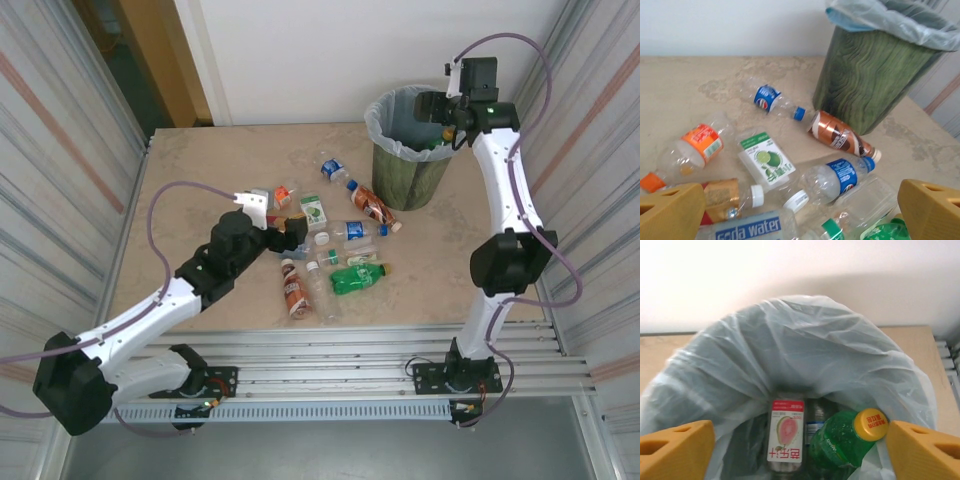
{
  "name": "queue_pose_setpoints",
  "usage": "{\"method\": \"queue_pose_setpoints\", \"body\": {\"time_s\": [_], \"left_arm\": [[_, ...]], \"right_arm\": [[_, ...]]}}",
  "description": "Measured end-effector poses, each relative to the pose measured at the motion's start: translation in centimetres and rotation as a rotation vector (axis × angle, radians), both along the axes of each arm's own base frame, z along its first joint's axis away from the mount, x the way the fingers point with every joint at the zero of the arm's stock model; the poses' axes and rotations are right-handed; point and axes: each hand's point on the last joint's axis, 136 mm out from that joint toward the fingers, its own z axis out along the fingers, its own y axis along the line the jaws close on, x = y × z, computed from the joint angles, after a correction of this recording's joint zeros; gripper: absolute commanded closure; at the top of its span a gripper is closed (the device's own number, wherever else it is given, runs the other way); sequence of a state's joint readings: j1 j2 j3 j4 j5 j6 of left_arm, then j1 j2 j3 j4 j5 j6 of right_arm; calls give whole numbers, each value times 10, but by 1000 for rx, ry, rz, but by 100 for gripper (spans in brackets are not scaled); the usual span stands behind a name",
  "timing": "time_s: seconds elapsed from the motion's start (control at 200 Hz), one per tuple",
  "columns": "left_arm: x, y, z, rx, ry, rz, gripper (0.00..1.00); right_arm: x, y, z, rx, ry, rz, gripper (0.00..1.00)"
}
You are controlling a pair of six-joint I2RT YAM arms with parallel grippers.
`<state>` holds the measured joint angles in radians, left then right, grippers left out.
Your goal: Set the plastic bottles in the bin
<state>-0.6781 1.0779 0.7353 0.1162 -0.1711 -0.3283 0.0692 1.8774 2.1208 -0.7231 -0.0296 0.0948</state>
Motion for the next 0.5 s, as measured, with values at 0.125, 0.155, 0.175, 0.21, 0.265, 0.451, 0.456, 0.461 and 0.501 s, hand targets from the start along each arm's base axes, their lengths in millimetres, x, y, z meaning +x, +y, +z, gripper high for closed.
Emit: {"method": "queue_pose_setpoints", "body": {"time_s": [0.125, 0.155, 0.175, 0.21, 0.265, 0.451, 0.456, 0.461, 0.501], "left_arm": [[2, 9, -12, 25, 85, 59, 1], [2, 10, -15, 30, 109, 72, 1], [1, 12, -16, 34, 123, 79, 1], [1, 14, -20, 38, 153, 95, 1], [-2, 17, -27, 47, 209, 113, 1], [-22, 26, -66, 103, 412, 147, 1], [-23, 26, -67, 104, 416, 148, 1], [-23, 26, -68, 105, 419, 148, 1], [-30, 26, -77, 120, 462, 146, 1]], "right_arm": [[-24, 12, 22, 13, -52, 34, 2], [-30, 14, 26, 14, -61, 39, 2], [-34, 16, 28, 15, -67, 44, 2], [-41, 18, 31, 16, -73, 49, 2], [-51, 20, 35, 16, -83, 57, 2], [-85, 23, 20, 2, -66, 55, 2], [-85, 23, 19, 2, -65, 55, 2], [-86, 23, 18, 3, -64, 54, 2], [-92, 23, 13, 0, -58, 51, 2]]}}
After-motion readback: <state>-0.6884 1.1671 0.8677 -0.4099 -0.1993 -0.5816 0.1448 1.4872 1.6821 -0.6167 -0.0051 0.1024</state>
